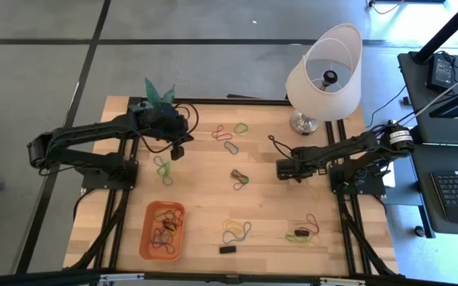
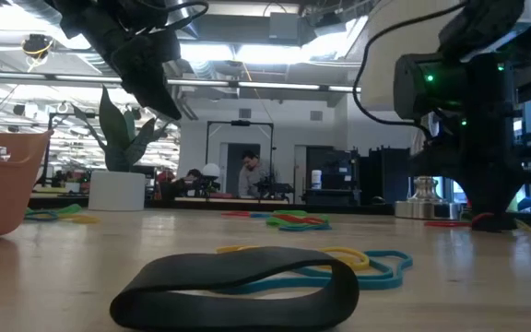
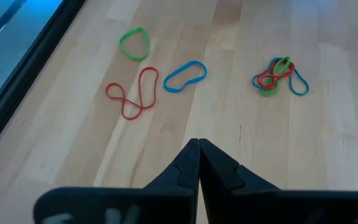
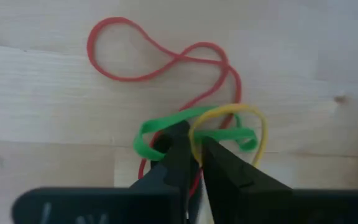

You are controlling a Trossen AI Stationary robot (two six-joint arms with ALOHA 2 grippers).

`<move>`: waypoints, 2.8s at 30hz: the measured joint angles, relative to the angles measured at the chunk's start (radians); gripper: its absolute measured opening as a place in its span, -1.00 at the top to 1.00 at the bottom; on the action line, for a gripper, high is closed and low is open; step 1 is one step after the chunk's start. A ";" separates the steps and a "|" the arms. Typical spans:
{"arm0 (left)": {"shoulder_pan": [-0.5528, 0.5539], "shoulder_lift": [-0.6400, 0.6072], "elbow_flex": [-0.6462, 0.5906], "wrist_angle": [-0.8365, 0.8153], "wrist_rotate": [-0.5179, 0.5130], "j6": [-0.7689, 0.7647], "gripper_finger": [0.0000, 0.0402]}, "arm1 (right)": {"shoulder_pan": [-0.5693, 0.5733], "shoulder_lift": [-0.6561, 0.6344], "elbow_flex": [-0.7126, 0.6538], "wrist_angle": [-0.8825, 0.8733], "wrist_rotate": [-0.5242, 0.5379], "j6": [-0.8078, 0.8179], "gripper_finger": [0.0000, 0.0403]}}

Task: Pick and place rubber bands into bin
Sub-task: Put the yellow rubber band into the orange bin

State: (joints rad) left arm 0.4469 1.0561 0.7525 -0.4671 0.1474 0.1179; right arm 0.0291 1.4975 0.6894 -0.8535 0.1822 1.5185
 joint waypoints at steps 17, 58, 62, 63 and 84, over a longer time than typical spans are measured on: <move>0.000 0.000 0.000 0.000 0.000 -0.080 0.98 | 0.086 -0.152 0.066 -0.144 0.040 -0.003 0.99; -0.192 0.080 0.000 0.721 -0.080 -0.248 0.36 | 0.084 -0.305 0.313 0.582 0.144 -0.988 1.00; -0.259 0.173 0.023 0.776 -0.124 -0.235 0.35 | 0.043 -0.255 0.313 0.680 0.061 -1.079 1.00; -0.274 0.201 0.038 0.781 -0.130 -0.227 0.35 | 0.035 -0.244 0.313 0.694 0.042 -1.090 1.00; -0.327 0.463 0.257 0.790 -0.021 -0.202 0.30 | 0.010 -0.195 0.311 0.716 -0.025 -1.160 1.00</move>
State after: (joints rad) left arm 0.1204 1.5196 1.0096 0.3225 0.1264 -0.0837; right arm 0.0392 1.3025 1.0004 -0.1372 0.1567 0.3580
